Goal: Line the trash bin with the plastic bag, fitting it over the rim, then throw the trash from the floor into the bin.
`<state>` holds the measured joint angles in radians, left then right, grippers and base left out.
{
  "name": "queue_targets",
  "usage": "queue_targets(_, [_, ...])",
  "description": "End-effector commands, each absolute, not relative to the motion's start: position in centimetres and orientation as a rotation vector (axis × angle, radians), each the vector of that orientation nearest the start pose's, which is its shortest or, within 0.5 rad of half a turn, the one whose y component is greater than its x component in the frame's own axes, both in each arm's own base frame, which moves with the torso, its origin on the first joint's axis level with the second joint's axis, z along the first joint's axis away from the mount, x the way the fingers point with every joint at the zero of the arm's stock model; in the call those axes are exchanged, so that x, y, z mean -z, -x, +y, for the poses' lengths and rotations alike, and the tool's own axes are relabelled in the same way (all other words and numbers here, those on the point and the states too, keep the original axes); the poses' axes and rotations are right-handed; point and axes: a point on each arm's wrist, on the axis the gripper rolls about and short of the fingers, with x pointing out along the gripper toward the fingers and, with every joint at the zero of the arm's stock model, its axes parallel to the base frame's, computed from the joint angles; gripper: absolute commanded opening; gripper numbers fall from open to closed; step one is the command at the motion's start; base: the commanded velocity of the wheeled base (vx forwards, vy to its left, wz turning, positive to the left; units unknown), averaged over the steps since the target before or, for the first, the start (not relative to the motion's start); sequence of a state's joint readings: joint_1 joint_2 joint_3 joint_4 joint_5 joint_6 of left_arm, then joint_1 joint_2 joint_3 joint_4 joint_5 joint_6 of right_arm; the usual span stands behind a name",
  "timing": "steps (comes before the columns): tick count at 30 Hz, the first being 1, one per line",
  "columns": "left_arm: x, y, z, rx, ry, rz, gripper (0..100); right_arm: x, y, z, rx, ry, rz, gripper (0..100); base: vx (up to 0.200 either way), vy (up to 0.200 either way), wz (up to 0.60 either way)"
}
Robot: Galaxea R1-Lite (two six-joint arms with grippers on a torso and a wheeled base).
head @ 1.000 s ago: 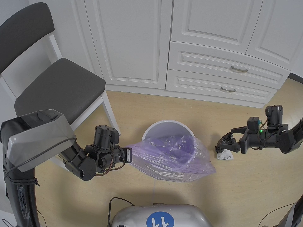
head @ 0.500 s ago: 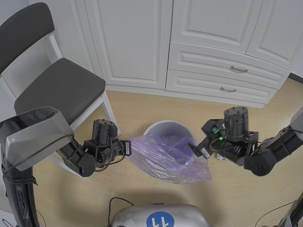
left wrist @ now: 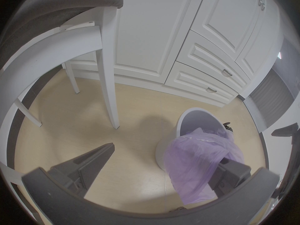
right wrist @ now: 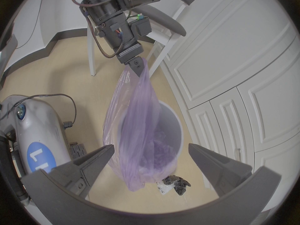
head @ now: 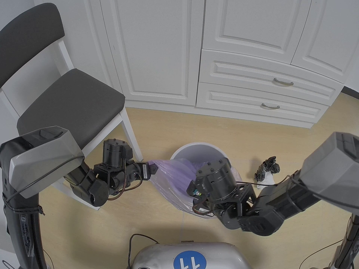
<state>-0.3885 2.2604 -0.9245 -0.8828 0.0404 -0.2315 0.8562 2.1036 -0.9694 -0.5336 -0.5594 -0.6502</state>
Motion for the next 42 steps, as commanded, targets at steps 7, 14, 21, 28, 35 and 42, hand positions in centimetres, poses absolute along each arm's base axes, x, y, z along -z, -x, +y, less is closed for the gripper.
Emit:
queue_targets(7, [-2.9,-36.9,-14.6,0.289,0.133,0.495,100,-2.0,-27.7,30.4,-0.388,1.066,0.435,100,0.000,0.000,0.00])
queue_targets(14, [-3.1,-36.8,-14.5,0.293,0.139,0.468,100,-0.1,-31.4,29.7,-0.318,1.041,0.470,100,0.000,0.000,0.00])
queue_targets(21, [-3.0,-36.8,-14.5,0.292,0.138,0.468,100,-3.2,-33.4,29.1,-0.262,0.979,0.413,0,0.000,0.000,0.00])
queue_targets(28, [-2.8,-36.8,-14.5,0.292,0.135,0.473,100,-7.6,-36.5,28.3,-0.217,0.948,0.410,0,0.000,0.000,0.00])
queue_targets(35, [-2.5,-36.6,-14.7,0.298,0.129,0.486,100,-7.0,-41.9,27.7,-0.129,0.911,0.396,0,0.000,0.000,0.00])
queue_targets(42, [-2.2,-36.4,-14.9,0.301,0.124,0.495,100,-5.3,-45.8,26.4,-0.054,0.906,0.376,0,0.000,0.000,0.00])
